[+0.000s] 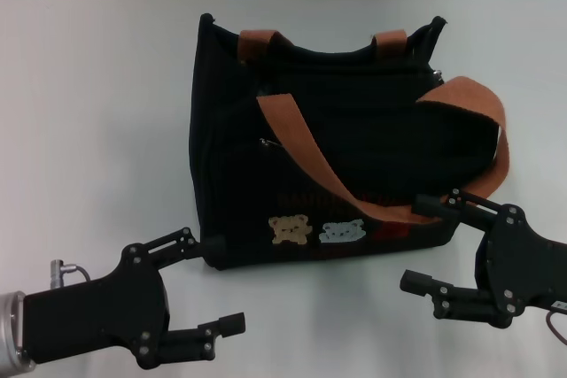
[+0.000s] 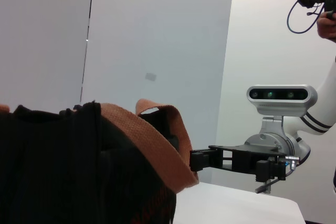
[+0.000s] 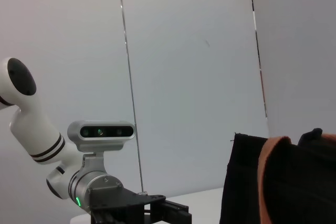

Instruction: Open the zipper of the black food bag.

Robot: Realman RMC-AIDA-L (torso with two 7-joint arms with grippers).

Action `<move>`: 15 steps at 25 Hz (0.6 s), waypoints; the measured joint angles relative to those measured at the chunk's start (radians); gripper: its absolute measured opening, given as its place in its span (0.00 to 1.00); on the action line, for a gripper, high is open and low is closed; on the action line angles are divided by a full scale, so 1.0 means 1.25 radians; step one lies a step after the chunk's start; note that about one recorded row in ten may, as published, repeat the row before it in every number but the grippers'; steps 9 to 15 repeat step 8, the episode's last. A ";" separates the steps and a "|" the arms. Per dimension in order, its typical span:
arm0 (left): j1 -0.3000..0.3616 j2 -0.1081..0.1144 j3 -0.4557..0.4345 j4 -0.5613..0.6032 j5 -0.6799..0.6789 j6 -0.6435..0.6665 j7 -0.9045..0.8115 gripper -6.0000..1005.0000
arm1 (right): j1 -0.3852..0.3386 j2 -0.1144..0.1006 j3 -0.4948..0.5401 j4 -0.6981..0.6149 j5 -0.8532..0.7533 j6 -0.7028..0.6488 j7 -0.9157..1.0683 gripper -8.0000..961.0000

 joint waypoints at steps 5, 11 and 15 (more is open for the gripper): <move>-0.004 0.000 0.000 -0.001 0.000 -0.001 0.000 0.84 | 0.002 0.000 0.000 0.000 -0.001 0.005 0.000 0.87; -0.004 -0.001 0.000 -0.001 -0.002 -0.001 0.000 0.84 | 0.004 0.000 0.000 0.001 -0.001 0.008 0.000 0.87; -0.004 -0.001 0.000 -0.001 -0.002 -0.001 0.000 0.84 | 0.004 0.000 0.000 0.001 -0.001 0.008 0.000 0.87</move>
